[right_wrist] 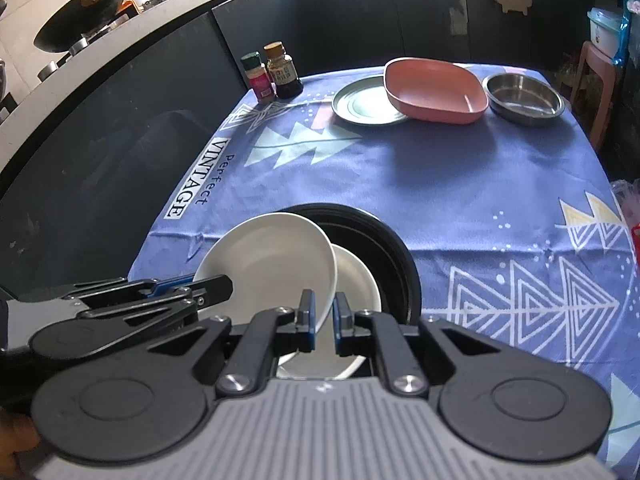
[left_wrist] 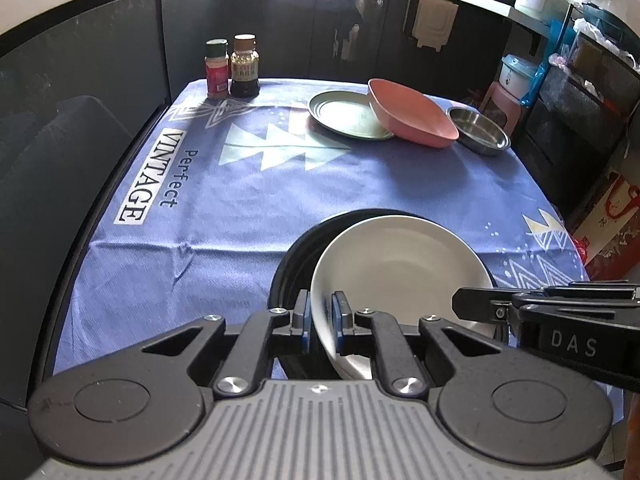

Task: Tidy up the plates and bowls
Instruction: 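Carry the white bowl with both grippers and lower it into the cream bowl, then open both grippers and lift away from the stacked bowls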

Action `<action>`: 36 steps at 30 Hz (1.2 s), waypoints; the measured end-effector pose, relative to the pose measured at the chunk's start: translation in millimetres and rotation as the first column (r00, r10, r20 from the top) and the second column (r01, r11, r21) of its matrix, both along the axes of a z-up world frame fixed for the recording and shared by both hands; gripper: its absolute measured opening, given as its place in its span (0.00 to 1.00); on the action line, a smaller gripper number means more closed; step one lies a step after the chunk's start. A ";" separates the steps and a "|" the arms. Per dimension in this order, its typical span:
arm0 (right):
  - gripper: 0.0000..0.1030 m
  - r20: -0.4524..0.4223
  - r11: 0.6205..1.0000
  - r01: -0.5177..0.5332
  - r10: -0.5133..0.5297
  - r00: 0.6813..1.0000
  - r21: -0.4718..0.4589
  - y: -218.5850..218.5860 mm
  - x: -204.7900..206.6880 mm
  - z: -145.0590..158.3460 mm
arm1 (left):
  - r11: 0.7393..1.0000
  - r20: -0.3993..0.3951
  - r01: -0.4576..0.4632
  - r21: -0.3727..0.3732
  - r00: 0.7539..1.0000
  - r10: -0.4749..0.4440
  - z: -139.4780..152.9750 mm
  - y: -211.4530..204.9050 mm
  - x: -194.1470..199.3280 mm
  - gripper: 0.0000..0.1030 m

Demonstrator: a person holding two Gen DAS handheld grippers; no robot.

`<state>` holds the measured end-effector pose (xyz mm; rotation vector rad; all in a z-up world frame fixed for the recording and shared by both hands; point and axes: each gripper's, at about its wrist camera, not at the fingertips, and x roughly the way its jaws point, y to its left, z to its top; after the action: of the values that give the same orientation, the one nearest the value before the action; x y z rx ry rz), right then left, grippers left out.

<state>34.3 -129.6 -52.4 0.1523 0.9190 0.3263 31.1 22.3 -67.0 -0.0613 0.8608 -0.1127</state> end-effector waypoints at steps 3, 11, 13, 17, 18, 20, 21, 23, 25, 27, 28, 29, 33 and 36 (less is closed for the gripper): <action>0.37 -0.008 1.000 0.000 0.000 1.000 0.001 -0.9 1.2 -2.7 | 1.000 -0.009 0.001 0.004 1.000 -0.001 -2.7 -1.2 1.1 0.08; 0.37 -0.038 1.000 0.007 -0.007 0.999 0.002 -4.6 5.4 -12.7 | 1.000 -0.029 0.014 0.015 0.999 -0.013 -9.8 -6.3 4.0 0.08; 0.37 -0.044 1.000 0.009 -0.009 0.999 0.001 -5.5 6.1 -14.8 | 1.000 -0.034 0.016 0.015 0.999 -0.015 -11.6 -7.0 5.1 0.08; 0.37 -0.051 1.000 0.010 -0.010 0.999 0.001 -5.7 7.3 -17.0 | 1.000 -0.040 0.018 0.016 0.999 -0.017 -14.3 -7.6 7.2 0.08; 0.37 -0.051 1.000 0.010 -0.010 0.999 0.001 -5.6 7.4 -17.3 | 1.000 -0.041 0.018 0.015 0.999 -0.017 -14.9 -7.5 7.6 0.08; 0.37 -0.053 1.000 0.009 -0.009 0.999 0.002 -5.2 8.4 -17.5 | 1.000 -0.042 0.018 0.016 0.999 -0.018 -15.8 -7.4 8.1 0.09; 0.37 -0.054 1.000 0.009 -0.009 0.998 0.003 -5.0 8.9 -18.1 | 1.000 -0.041 0.020 0.015 0.999 -0.019 -16.1 -7.1 8.3 0.09; 0.39 -0.056 1.000 0.010 -0.010 0.998 0.003 -4.7 9.9 -18.9 | 1.000 -0.039 0.021 0.015 0.999 -0.020 -16.5 -6.7 8.4 0.11; 0.39 -0.052 1.000 0.012 -0.011 0.999 0.004 -4.8 9.8 -19.0 | 1.000 -0.038 0.025 0.011 0.999 -0.024 -16.5 -6.8 8.2 0.12; 0.39 -0.051 1.000 0.013 -0.013 0.999 0.006 -5.0 9.5 -19.1 | 1.000 -0.037 0.026 0.011 0.999 -0.026 -16.8 -6.8 8.1 0.12; 0.39 -0.051 1.000 0.013 -0.013 0.999 0.006 -5.1 9.1 -19.2 | 1.000 -0.037 0.025 0.006 0.999 -0.025 -16.6 -6.1 7.9 0.12; 0.39 -0.052 1.000 0.014 -0.013 0.999 0.007 -5.2 9.1 -19.2 | 1.000 -0.034 0.023 0.001 0.999 -0.023 -15.9 -5.3 7.6 0.12; 0.39 -0.056 1.000 0.026 -0.026 0.998 0.008 -7.2 8.7 -18.3 | 1.000 -0.027 0.016 0.002 1.000 -0.016 -14.6 -3.3 6.6 0.12; 0.39 -0.049 1.000 0.028 -0.028 0.998 -0.001 -7.6 8.0 -15.4 | 1.000 -0.026 0.018 0.000 0.999 -0.018 -14.2 -3.7 4.8 0.13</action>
<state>42.2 -137.1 -67.8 0.1734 0.9641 0.2976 35.9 18.7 -81.2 -0.0546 0.8879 -0.1290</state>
